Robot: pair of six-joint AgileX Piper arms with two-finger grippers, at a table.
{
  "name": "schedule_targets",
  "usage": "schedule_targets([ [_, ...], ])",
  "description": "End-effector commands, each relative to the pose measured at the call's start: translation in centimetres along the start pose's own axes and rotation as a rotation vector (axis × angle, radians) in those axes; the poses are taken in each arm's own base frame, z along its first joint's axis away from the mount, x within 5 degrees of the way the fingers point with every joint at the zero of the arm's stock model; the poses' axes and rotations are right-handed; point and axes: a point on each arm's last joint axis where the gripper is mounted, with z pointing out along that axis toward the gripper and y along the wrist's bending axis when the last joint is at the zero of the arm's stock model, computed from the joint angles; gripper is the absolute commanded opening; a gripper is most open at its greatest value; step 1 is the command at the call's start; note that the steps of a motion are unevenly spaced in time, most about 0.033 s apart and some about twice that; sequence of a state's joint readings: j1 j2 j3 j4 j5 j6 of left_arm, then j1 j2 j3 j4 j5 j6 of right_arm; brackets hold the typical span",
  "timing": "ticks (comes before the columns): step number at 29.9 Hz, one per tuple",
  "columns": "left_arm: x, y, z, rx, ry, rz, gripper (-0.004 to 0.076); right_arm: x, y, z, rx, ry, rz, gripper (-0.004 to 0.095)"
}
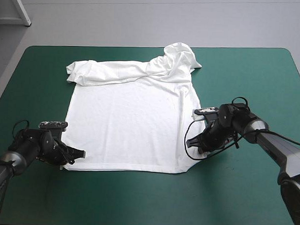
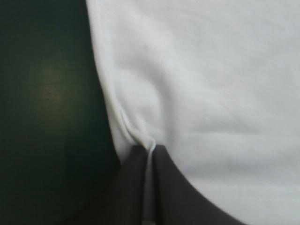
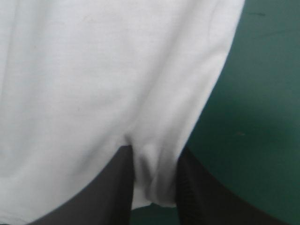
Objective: Fold the cloth
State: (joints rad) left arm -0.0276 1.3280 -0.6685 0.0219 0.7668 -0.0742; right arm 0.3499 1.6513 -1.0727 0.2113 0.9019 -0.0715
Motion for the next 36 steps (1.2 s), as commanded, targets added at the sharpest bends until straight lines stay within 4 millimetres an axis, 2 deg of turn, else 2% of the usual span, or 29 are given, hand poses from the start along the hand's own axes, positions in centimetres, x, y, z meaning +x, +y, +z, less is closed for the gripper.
schedule_targets([
  [1,0.0,0.1,0.2,-0.02,0.04,0.022,-0.0002,-0.3,0.5,-1.8,-0.033,-0.073,-0.002,0.007],
  [2,-0.3,0.1,-0.3,-0.019,0.023,0.021,-0.0002,-0.3,0.6,-2.3,-0.033,-0.088,-0.004,0.0],
  [3,-0.9,0.1,-1.0,-0.019,0.002,0.02,-0.0002,-0.2,0.6,-2.7,-0.032,-0.106,-0.008,-0.0015],
  [8,-4.1,0.0,-6.2,-0.014,-0.131,0.039,-0.0006,0.2,0.9,-7.1,0.008,-0.268,-0.028,-0.0015],
  [11,-6.1,-0.1,-10.3,-0.012,-0.208,0.065,-0.0008,0.4,1.1,-11.4,0.043,-0.407,-0.01,-0.0015],
  [13,-7.5,-0.1,-13.7,-0.011,-0.289,0.071,-0.0008,0.4,1.4,-14.6,0.064,-0.503,-0.005,-0.0015],
  [17,-9.3,-0.1,-21.3,-0.011,-0.508,0.083,-0.0008,0.2,2.4,-22.0,0.071,-0.712,-0.033,-0.0015],
  [18,-9.6,-0.1,-23.8,-0.012,-0.587,0.085,-0.0008,0.2,2.7,-23.9,0.073,-0.76,-0.04,-0.0015],
  [20,-9.5,0.0,-27.4,-0.012,-0.697,0.088,-0.0008,0.4,3.3,-27.6,0.069,-0.865,-0.056,-0.0015],
  [22,-9.4,0.0,-30.6,-0.006,-0.802,0.084,-0.0008,0.6,3.7,-30.6,0.066,-0.962,-0.072,-0.0015],
  [23,-9.2,0.0,-32.7,0.002,-0.874,0.085,-0.0008,0.9,4.0,-32.6,0.061,-1.033,-0.081,-0.0015],
  [27,-8.4,-0.2,-38.7,0.008,-1.129,0.135,-0.0008,2.6,4.9,-38.5,0.055,-1.242,-0.116,-0.0015],
  [32,-5.6,0.0,-44.5,-0.012,-1.371,0.148,-0.0008,6.2,5.6,-44.2,0.067,-1.468,-0.172,-0.0015],
  [36,-3.1,0.2,-47.2,-0.019,-1.495,0.146,-0.0008,9.2,5.9,-47.5,0.088,-1.613,-0.2,-0.0015],
])
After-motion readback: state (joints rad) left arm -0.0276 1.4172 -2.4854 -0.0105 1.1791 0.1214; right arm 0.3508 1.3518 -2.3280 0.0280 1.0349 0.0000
